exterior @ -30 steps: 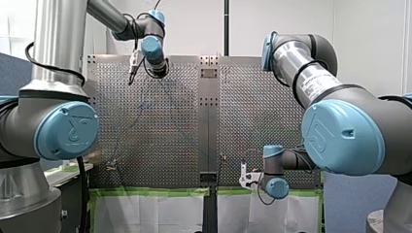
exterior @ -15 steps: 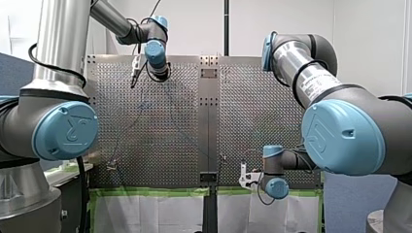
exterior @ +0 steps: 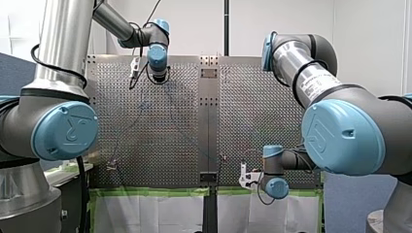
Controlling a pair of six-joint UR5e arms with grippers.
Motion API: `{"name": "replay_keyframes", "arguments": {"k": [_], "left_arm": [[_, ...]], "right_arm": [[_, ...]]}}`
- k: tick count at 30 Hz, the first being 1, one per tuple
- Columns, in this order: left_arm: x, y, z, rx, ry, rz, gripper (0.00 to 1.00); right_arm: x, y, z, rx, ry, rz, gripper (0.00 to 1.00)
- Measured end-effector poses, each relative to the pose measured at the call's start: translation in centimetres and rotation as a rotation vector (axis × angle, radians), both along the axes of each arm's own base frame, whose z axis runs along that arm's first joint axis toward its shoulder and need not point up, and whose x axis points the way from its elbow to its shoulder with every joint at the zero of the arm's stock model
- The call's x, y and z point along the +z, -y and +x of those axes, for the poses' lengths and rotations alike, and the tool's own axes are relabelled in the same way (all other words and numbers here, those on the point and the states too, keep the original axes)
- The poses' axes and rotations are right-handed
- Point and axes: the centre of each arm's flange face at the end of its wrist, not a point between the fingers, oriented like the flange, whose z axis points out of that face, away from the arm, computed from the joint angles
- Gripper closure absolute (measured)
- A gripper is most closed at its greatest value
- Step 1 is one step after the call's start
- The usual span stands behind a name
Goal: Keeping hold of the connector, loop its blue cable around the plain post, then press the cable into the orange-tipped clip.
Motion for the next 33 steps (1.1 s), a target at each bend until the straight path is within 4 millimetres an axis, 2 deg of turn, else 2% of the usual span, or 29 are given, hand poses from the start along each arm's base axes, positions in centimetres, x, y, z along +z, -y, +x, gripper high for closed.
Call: {"name": "replay_keyframes", "arguments": {"k": [13,21,33], "left_arm": [[-0.8,3.0,2.7,0.005,0.003,0.007,0.0],[0.6,4.0,4.4,0.029,0.04,-0.001,0.0],[-1.3,7.0,7.5,0.008,0.009,0.018,0.0]], "right_arm": [[-0.1,0.1,-0.3,-0.003,0.001,0.009,1.0],[-0.1,0.0,-0.2,0.005,0.003,0.008,1.0],[0.0,0.0,0.0,0.011,0.005,0.006,1.0]]}}
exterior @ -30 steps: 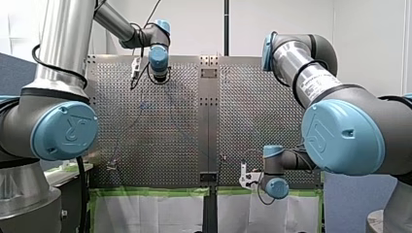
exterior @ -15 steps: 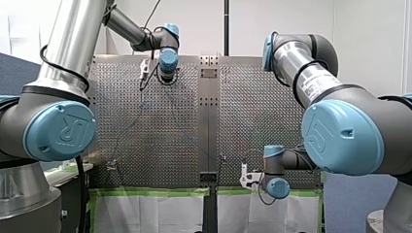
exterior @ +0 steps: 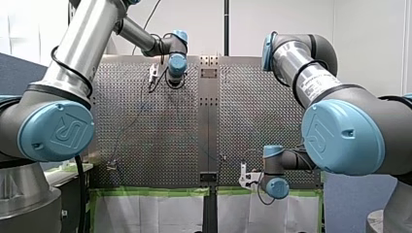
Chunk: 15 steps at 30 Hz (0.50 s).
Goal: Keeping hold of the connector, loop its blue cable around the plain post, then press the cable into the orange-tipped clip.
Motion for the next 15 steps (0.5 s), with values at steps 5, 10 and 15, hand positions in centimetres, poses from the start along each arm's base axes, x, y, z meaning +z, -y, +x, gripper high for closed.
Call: {"name": "replay_keyframes", "arguments": {"k": [5,10,15], "left_arm": [[-0.9,0.3,0.7,0.01,-0.012,0.006,0.0],[-1.6,0.2,0.6,0.018,-0.026,0.019,0.0],[-3.0,-0.2,0.3,0.026,-0.051,0.043,0.0]], "right_arm": [[0.0,0.0,0.0,0.0,0.0,0.0,1.0],[0.0,0.0,0.0,0.001,-0.002,0.001,1.0],[0.0,-0.1,0.1,0.002,-0.002,0.002,1.0]]}}
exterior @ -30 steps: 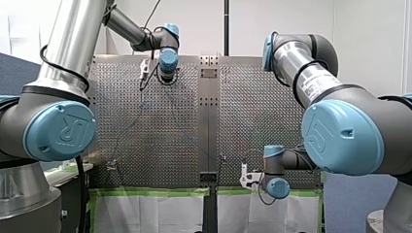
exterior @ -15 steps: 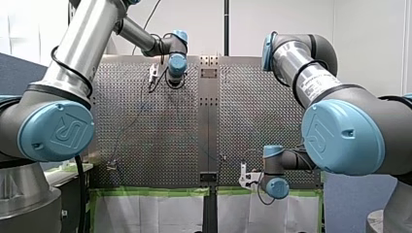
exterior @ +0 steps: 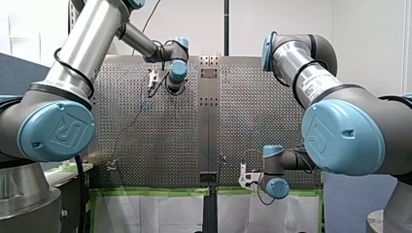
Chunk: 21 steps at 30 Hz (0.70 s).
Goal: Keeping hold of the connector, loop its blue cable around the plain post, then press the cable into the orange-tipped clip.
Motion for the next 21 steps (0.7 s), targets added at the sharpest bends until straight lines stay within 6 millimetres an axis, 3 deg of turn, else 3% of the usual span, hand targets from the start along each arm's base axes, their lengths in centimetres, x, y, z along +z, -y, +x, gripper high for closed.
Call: {"name": "replay_keyframes", "arguments": {"k": [12,21], "left_arm": [[-3.5,-0.8,-0.6,0.052,-0.065,0.115,0.0],[-8.4,0.3,-0.3,0.063,-0.153,0.237,0.0]], "right_arm": [[0.0,-0.1,0.1,0.003,-0.001,0.003,1.0],[-0.1,-0.2,0.1,0.006,-0.002,0.006,1.0]]}}
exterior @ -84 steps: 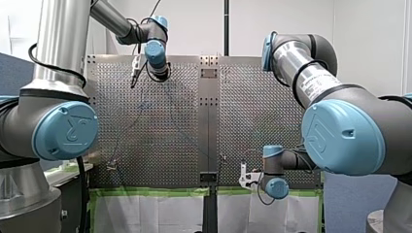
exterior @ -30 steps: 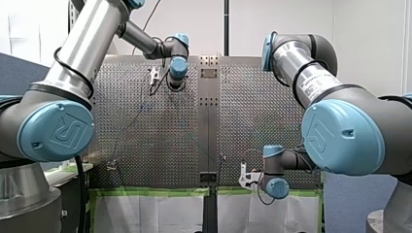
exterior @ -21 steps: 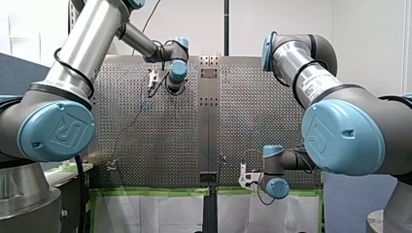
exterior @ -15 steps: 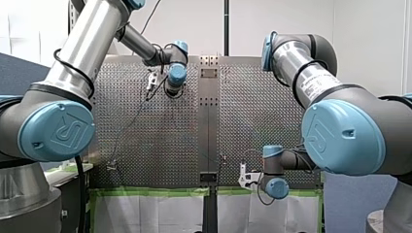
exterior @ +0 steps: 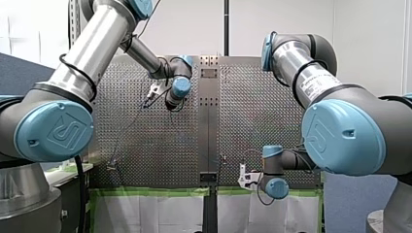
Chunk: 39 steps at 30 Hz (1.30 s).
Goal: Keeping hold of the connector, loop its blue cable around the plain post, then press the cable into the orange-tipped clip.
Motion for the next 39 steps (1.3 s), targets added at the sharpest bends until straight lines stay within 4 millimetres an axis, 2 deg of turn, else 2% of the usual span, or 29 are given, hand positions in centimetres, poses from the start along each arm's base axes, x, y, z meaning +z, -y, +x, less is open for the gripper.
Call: {"name": "replay_keyframes", "arguments": {"k": [6,22,35,39], "left_arm": [[-3.2,0.5,0.3,-0.006,-0.049,0.049,0.0],[-6.7,1.1,-0.8,-0.013,-0.08,0.08,0.0],[-13.4,2.9,-1.0,-0.063,-0.144,0.051,0.0],[-14.4,3.6,-1.2,-0.088,-0.141,0.028,0.0]], "right_arm": [[0.0,0.0,0.0,0.001,0.0,0.0,1.0],[-0.1,-0.2,0.1,0.003,-0.004,0.009,1.0],[-0.1,-0.4,0.3,0.008,-0.004,0.01,1.0],[-0.1,-0.4,0.4,0.009,-0.004,0.009,1.0]]}}
